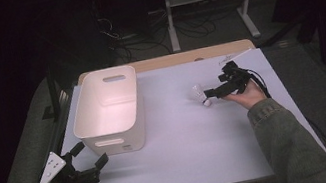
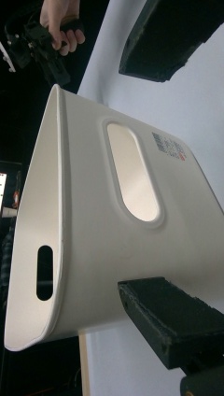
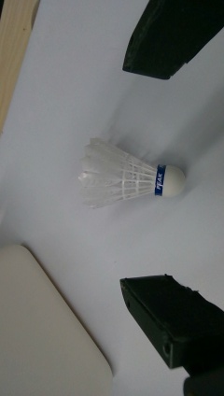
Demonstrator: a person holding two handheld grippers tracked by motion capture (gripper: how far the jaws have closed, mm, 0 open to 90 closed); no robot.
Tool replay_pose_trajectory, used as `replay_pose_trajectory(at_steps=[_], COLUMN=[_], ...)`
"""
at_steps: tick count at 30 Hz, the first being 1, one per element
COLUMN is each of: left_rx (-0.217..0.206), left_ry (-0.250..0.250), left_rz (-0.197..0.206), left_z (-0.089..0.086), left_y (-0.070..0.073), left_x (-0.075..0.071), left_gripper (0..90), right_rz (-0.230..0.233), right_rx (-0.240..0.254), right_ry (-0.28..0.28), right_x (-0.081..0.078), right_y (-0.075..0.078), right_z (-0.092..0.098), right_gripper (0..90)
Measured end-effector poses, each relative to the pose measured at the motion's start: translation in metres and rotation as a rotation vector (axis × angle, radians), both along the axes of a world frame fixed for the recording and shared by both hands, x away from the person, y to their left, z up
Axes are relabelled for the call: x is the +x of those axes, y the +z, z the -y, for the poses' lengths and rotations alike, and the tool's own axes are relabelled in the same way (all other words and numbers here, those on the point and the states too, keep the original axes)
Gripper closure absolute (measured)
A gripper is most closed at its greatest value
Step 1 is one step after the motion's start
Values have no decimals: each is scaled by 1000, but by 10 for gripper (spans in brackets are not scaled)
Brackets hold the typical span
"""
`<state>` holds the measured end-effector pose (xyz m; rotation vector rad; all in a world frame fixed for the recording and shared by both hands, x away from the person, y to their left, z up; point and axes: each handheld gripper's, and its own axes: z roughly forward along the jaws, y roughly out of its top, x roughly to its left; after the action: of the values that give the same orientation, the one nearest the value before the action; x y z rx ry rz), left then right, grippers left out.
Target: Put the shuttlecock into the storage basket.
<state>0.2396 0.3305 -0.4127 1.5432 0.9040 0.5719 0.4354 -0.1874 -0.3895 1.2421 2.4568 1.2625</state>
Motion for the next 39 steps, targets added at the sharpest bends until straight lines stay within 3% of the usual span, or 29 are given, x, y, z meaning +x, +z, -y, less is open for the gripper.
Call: replay_pose_trajectory(at_steps=[27,32,39], left_rx=[-3,-1,-2], left_ry=[-2,-5,-3], left_rz=[0,0,-1], left_z=[0,0,0], left_y=[0,0,0], left_x=[-1,-1,-1], left_gripper=[0,0,0], right_rz=[-112,-138,-196], right_rx=[-64,-88,-65], right_ry=[51,55,66], right_x=[18,23,26], right_y=[-31,-37,-41], right_z=[-24,-25,-24], right_gripper=[0,48,183])
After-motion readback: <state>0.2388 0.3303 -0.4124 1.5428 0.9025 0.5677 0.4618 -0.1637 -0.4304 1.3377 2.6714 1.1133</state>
